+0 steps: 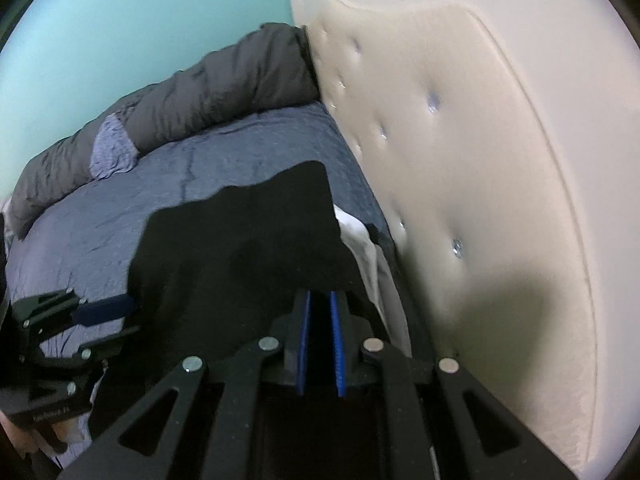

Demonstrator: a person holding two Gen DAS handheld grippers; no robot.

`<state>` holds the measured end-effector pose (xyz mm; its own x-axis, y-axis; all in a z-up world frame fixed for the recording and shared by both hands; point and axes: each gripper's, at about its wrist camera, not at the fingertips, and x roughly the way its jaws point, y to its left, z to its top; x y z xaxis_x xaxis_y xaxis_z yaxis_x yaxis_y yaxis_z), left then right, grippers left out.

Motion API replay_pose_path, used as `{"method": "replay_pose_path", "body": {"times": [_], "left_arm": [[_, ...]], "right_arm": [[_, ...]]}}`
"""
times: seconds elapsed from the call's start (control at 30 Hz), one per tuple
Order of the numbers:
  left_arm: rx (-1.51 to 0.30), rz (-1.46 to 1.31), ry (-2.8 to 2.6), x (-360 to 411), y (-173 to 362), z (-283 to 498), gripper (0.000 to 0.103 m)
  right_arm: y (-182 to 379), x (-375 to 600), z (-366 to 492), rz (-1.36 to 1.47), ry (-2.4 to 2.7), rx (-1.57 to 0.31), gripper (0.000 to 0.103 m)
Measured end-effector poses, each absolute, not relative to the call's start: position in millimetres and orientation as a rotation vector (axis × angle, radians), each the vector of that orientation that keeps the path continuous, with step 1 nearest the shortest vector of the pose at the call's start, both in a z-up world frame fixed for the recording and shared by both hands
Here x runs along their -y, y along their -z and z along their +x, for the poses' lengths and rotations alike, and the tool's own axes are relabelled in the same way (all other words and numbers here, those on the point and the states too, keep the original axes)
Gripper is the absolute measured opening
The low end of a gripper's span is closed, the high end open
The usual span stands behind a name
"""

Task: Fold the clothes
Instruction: 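Lower the black sweatshirt onto the folded clothes stack with both grippers, then open both grippers and pull them back from the stack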

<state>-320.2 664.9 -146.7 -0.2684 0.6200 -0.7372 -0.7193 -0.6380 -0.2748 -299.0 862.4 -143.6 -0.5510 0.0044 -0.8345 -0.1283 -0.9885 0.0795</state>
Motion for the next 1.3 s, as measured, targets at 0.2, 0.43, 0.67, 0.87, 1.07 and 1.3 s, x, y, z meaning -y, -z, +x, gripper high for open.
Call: {"method": "replay_pose_path", "body": {"times": [0.2,0.43,0.67,0.87,1.07,1.3], "left_arm": [[-0.174,-1.04,-2.0,-656.0,138.5,-305.7,0.037],[-0.16,-1.001,-2.006,-631.7,123.4,-284.0,0.037],[-0.164,-0.993,-1.983,-620.9,116.4,-243.6,0.038],[-0.135,-0.993,-1.982,-607.9,110.1,-212.1,0.038],[-0.12,-0.973,-1.994,-590.6,96.1,-191.8,0.038],[-0.118,-0.931,-2.016,-569.0,73.8,-170.6,0.038]], "right_arm": [[129.5,-870.0,-277.5,-1.347,-2.744,-0.257,0.01],[109.6,-873.9,-221.6,-1.202,-2.815,-0.307,0.01],[116.7,-864.9,-171.0,-1.16,-2.817,-0.354,0.01],[118.1,-852.1,-138.1,-1.105,-2.821,-0.406,0.01],[110.8,-831.5,-108.0,-1.076,-2.822,-0.43,0.01],[90.4,-805.2,-79.6,-1.011,-2.815,-0.399,0.01]]}}
